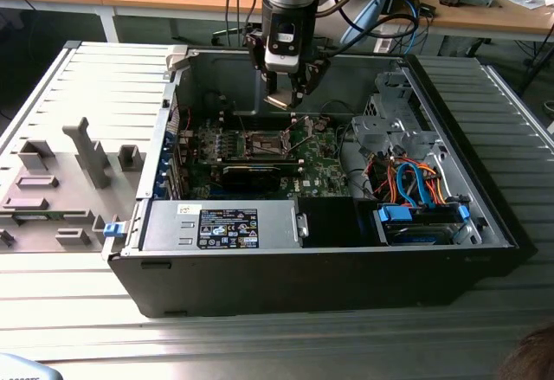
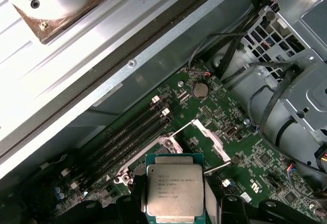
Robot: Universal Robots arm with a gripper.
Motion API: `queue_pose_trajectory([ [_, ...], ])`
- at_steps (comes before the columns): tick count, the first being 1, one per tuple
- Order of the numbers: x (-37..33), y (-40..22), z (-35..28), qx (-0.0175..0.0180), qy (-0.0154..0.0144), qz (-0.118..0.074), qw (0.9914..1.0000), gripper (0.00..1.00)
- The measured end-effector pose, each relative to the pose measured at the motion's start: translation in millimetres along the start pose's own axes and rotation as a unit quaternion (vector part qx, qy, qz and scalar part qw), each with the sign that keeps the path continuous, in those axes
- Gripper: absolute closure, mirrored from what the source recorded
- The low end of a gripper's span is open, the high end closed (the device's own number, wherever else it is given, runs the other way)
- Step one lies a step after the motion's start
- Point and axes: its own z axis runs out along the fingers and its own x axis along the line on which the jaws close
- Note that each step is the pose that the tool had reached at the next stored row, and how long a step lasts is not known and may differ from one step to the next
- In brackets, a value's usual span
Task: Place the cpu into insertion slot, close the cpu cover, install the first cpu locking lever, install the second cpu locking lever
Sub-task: 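Place the cpu into insertion slot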
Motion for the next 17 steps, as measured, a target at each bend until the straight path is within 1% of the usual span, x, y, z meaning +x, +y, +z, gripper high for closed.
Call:
queue_pose_trajectory([
  [9, 0.0, 0.0, 0.2, -0.0001, -0.0003, 0.004, 0.99999, 0.46],
  [12, 0.0, 0.0, 0.6, -0.0002, -0.0008, 0.01, 0.99995, 0.46],
  [17, 0.0, -0.1, 0.7, -0.0002, -0.0009, 0.01, 0.99995, 0.46],
])
